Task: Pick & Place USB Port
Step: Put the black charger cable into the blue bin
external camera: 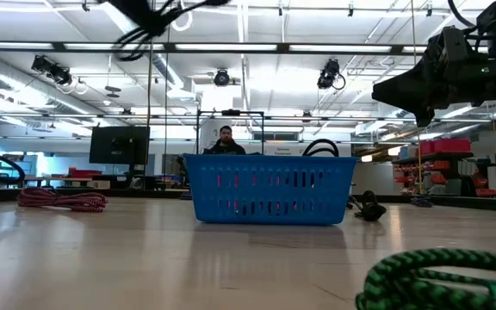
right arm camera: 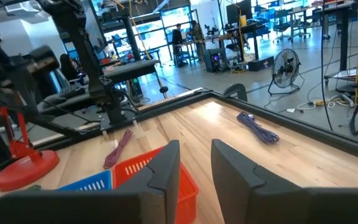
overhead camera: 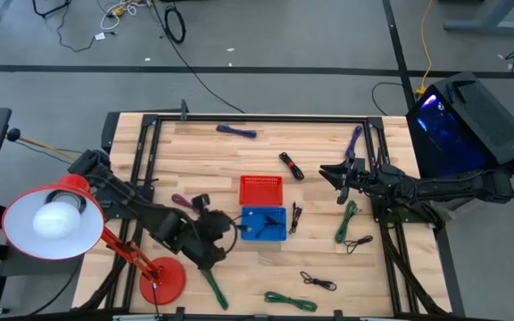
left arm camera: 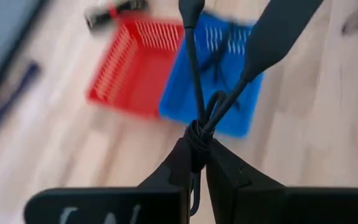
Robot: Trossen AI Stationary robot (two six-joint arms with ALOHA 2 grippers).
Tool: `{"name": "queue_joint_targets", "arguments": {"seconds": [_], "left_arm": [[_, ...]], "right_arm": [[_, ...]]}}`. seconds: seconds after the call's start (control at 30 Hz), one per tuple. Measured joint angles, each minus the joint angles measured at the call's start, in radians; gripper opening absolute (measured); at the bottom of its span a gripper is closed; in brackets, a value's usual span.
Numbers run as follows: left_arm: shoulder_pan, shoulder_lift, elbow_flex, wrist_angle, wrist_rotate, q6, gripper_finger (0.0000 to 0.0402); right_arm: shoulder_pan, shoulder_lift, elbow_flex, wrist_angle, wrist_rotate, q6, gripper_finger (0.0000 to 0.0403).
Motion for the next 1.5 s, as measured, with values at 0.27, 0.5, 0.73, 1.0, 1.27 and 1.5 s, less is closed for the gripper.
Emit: {"name": "queue_joint_targets", "arguments": {"seconds": [0.27,0.5,0.73,1.0,1.27,1.5], "left_arm": [[0.098,0.001,-0.050,0.293,0.047,0.332,0.0028],[0.204,0.000,-0.146,0.548,0.175,0.475,0.0027],[0.296,0.000,-0.318,0.814,0.326,0.506,0.0027],[0.350,0.000,-0.514,1.175,0.453,0.456,0.0027],[0.329,0.040,-0.542,1.204,0.433,0.402,0.0027],[0.323,0.139,-0.542,1.251,0.424,0.346,0.0027]], "right_arm": [[0.000,0.000,0.000,0.000,0.000,0.000,0.0095],[0.000,0.000,0.000,0.000,0.000,0.000,0.0095],[0.000,0.000,0.000,0.000,0.000,-0.003,0.0095],[0.000,0.000,0.000,0.000,0.000,-0.007,0.0095],[0.000,0.000,0.000,0.000,0.000,-0.007,0.0095],[0.000,0.008,0.000,0.000,0.034,-0.007,0.0095]]}}
